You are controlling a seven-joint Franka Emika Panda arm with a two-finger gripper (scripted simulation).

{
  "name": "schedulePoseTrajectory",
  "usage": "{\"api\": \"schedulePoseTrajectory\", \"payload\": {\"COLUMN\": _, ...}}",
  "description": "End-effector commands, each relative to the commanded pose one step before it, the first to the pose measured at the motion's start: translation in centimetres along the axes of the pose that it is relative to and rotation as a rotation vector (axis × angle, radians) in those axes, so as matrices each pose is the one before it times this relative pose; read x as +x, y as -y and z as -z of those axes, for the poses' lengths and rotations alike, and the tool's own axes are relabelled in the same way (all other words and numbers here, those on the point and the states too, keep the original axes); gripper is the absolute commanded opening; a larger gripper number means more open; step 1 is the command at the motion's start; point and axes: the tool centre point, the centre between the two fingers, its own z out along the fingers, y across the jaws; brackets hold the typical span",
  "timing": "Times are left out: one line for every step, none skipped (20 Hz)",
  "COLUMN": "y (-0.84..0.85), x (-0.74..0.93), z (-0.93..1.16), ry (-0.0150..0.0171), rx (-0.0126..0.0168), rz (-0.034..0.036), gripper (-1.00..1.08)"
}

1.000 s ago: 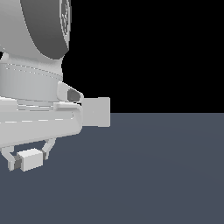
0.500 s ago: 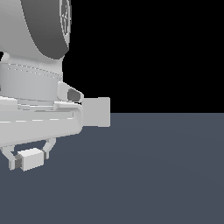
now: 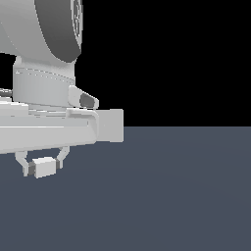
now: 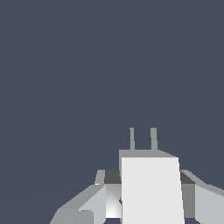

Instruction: Plug the charger into the wall socket.

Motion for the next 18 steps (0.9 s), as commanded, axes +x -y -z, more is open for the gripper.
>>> {"api": "schedulePoseTrajectory", "payload": {"y": -0.759, "x": 0.52, "z": 0.491, "ry": -0.00143, "rx": -0.00983, "rz": -0.05878, "gripper": -1.0}}
{"api": "schedulePoseTrajectory", "payload": {"y": -0.347, "x": 0.231, "z": 0.213, "ry": -0.00033, "rx": -0.00447, "rz": -0.02717, "gripper": -1.0}}
{"api": "schedulePoseTrajectory", "payload": {"y": -0.369, "x": 0.244, "z": 0.226, "ry": -0.00033, "rx": -0.00475, "rz": -0.02878, "gripper": -1.0}}
{"api": "schedulePoseTrajectory", "payload": {"y": -0.391, "x": 0.256, "z": 0.238, "ry": -0.00032, "rx": -0.00503, "rz": -0.03037, "gripper": -1.0}}
{"api": "schedulePoseTrajectory", "payload": {"y": -0.412, "x": 0.268, "z": 0.25, "ry": -0.00031, "rx": -0.00531, "rz": -0.03194, "gripper": -1.0}}
{"api": "schedulePoseTrajectory", "payload": {"y": -0.429, "x": 0.277, "z": 0.259, "ry": -0.0003, "rx": -0.00553, "rz": -0.03313, "gripper": -1.0}}
{"api": "schedulePoseTrajectory", "payload": {"y": -0.43, "x": 0.275, "z": 0.258, "ry": -0.00027, "rx": -0.00554, "rz": -0.03309, "gripper": -1.0}}
{"api": "schedulePoseTrajectory", "payload": {"y": -0.43, "x": 0.273, "z": 0.256, "ry": -0.00024, "rx": -0.00554, "rz": -0.03294, "gripper": -1.0}}
{"api": "schedulePoseTrajectory", "payload": {"y": -0.43, "x": 0.271, "z": 0.254, "ry": -0.00021, "rx": -0.00553, "rz": -0.03281, "gripper": -1.0}}
{"api": "schedulePoseTrajectory", "payload": {"y": -0.43, "x": 0.268, "z": 0.252, "ry": -0.00018, "rx": -0.00554, "rz": -0.0327, "gripper": -1.0}}
{"api": "schedulePoseTrajectory", "payload": {"y": -0.43, "x": 0.266, "z": 0.251, "ry": -0.00015, "rx": -0.00554, "rz": -0.0326, "gripper": -1.0}}
{"api": "schedulePoseTrajectory", "payload": {"y": -0.431, "x": 0.264, "z": 0.249, "ry": -0.00012, "rx": -0.00554, "rz": -0.03251, "gripper": -1.0}}
{"api": "schedulePoseTrajectory", "payload": {"y": -0.431, "x": 0.262, "z": 0.248, "ry": -0.00008, "rx": -0.00555, "rz": -0.03244, "gripper": -1.0}}
{"api": "schedulePoseTrajectory", "payload": {"y": -0.432, "x": 0.26, "z": 0.246, "ry": -0.00005, "rx": -0.00556, "rz": -0.03238, "gripper": -1.0}}
{"api": "schedulePoseTrajectory", "payload": {"y": -0.433, "x": 0.258, "z": 0.245, "ry": -0.00002, "rx": -0.00557, "rz": -0.03233, "gripper": -1.0}}
{"api": "schedulePoseTrajectory", "payload": {"y": -0.435, "x": 0.256, "z": 0.243, "ry": 0.00001, "rx": -0.00558, "rz": -0.0323, "gripper": -1.0}}
{"api": "schedulePoseTrajectory", "payload": {"y": -0.426, "x": 0.248, "z": 0.236, "ry": 0.00006, "rx": -0.00547, "rz": -0.03151, "gripper": -1.0}}
{"api": "schedulePoseTrajectory", "payload": {"y": -0.406, "x": 0.233, "z": 0.223, "ry": 0.00009, "rx": -0.0052, "rz": -0.02986, "gripper": -1.0}}
